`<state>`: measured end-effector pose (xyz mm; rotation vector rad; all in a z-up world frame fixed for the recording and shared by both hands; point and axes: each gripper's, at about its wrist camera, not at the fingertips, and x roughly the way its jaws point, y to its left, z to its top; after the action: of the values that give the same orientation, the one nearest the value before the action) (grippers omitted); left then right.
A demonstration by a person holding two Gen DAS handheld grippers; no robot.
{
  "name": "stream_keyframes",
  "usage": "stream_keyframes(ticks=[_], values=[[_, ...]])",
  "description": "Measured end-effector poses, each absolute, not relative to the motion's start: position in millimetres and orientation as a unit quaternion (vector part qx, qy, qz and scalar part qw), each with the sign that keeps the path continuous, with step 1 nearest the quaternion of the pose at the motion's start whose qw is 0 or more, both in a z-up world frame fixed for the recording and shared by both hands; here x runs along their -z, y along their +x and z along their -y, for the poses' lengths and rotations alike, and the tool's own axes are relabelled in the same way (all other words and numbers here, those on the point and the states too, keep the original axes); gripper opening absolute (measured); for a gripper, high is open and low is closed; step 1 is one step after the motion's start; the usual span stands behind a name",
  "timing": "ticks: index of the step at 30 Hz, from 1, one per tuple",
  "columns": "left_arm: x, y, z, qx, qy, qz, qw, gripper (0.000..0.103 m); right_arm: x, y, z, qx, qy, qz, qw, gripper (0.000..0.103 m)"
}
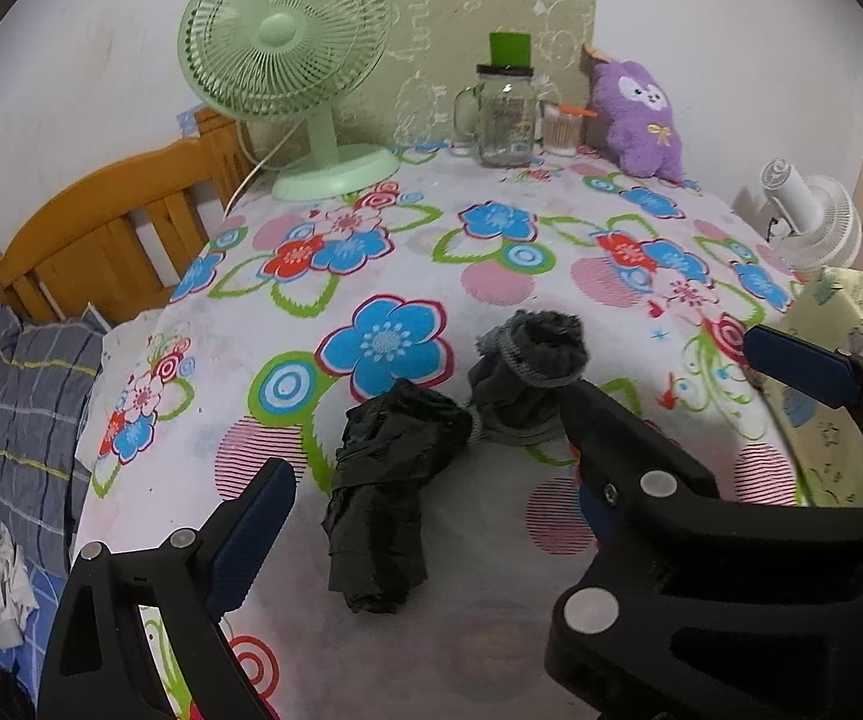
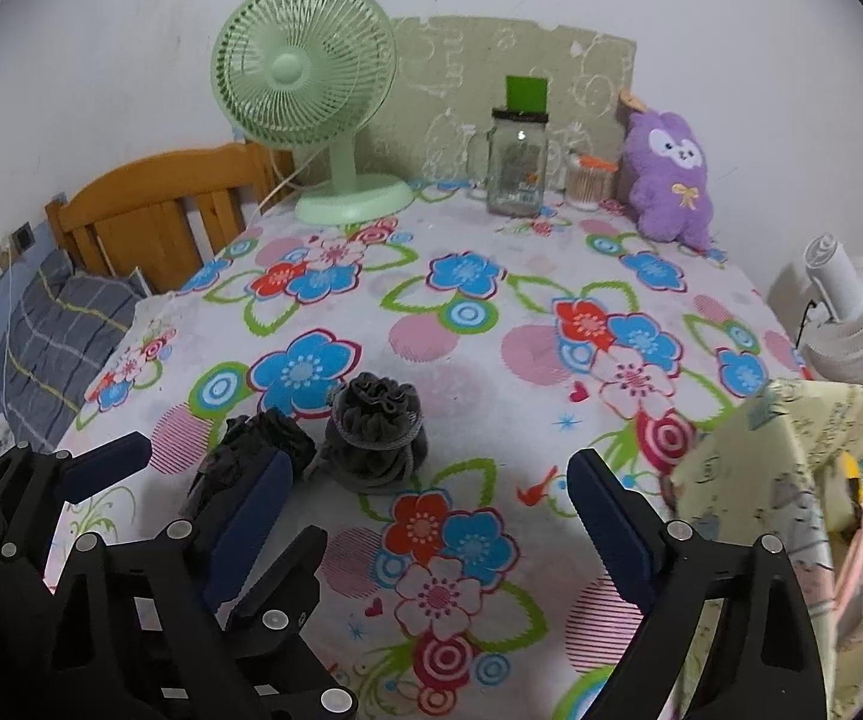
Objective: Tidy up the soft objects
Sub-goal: 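Withdraw both tools from the box toward the black cloth items, then grasp the black cloth with the left tool while the right tool grasps the black scrunchie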
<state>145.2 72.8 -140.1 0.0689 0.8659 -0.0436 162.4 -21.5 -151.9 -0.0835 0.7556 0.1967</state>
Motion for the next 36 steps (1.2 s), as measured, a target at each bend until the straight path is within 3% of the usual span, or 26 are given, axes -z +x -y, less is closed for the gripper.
stream_keyframes(ticks=[6, 15, 26, 32, 36], values=[[152, 158, -81, 0.007, 0.029, -0.431, 0.902, 0.096, 166, 179, 11, -0.107, -0.042, -0.386, 0.915, 0.086], [167, 174, -90, 0.01, 0.018, -0.449, 0.893, 0.087, 181, 198, 2, -0.111, -0.042, -0.409, 0.905, 0.084], [176, 186, -95, 0.023, 0.008, -0.46, 0.888, 0.057, 190, 211, -4, -0.11, -0.043, -0.418, 0.901, 0.083], [176, 191, -98, 0.019, 0.003, -0.456, 0.89, 0.049, 193, 219, -10, -0.115, -0.042, -0.42, 0.899, 0.072], [177, 190, -100, 0.019, 0.0, -0.455, 0.89, 0.047, 195, 222, -12, -0.12, -0.04, -0.426, 0.896, 0.06]])
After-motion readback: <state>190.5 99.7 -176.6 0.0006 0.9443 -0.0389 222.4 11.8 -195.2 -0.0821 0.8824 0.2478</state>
